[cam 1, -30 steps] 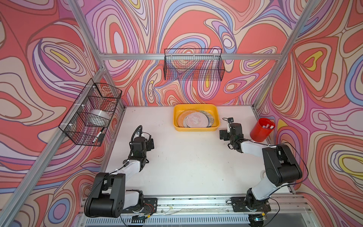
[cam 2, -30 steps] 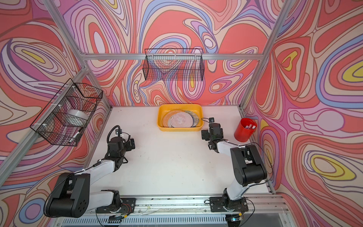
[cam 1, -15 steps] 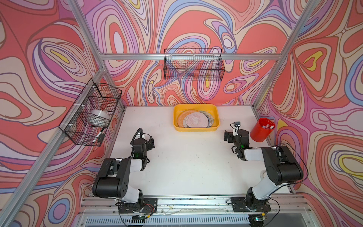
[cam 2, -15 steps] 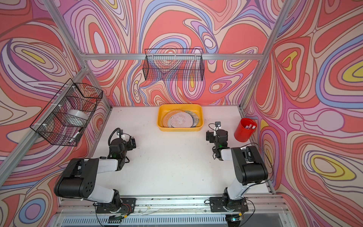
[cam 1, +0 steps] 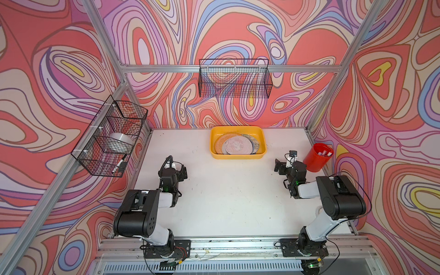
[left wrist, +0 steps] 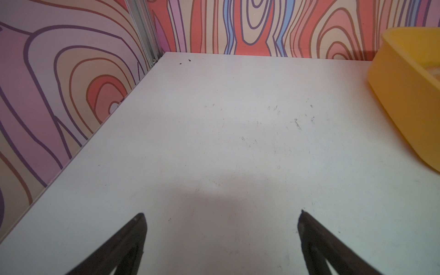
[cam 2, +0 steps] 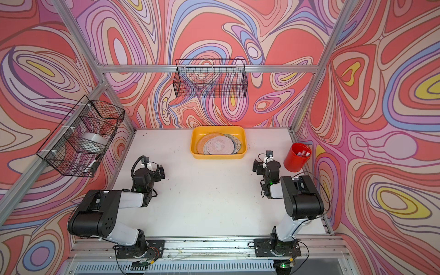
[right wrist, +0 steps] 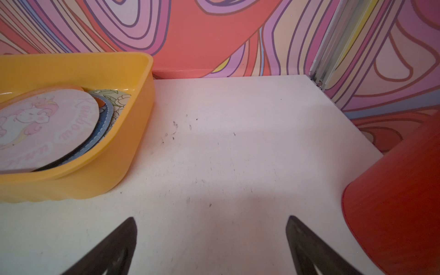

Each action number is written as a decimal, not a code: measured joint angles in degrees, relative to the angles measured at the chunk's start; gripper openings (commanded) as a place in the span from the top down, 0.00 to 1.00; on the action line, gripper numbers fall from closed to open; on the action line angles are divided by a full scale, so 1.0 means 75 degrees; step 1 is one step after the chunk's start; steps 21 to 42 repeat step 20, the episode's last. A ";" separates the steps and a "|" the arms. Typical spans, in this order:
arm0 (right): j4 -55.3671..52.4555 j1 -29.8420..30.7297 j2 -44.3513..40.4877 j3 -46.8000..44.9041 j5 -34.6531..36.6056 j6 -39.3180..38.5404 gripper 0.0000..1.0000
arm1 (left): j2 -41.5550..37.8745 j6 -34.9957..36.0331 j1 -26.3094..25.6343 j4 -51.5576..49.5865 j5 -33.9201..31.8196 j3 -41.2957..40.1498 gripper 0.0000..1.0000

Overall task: Put the coasters into the storage box
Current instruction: Reset both arms

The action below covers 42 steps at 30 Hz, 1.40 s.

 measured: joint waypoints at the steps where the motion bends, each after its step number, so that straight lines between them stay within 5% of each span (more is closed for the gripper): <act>1: 0.0050 0.0000 0.0000 0.0000 -0.0009 0.0003 0.01 | 0.0000 0.0000 0.0000 0.0000 0.0000 0.0000 0.00; 42: 0.0169 0.0000 0.0003 -0.0003 -0.0029 0.0003 0.02 | 0.0026 0.0119 -0.0015 -0.0003 0.0006 0.0003 0.00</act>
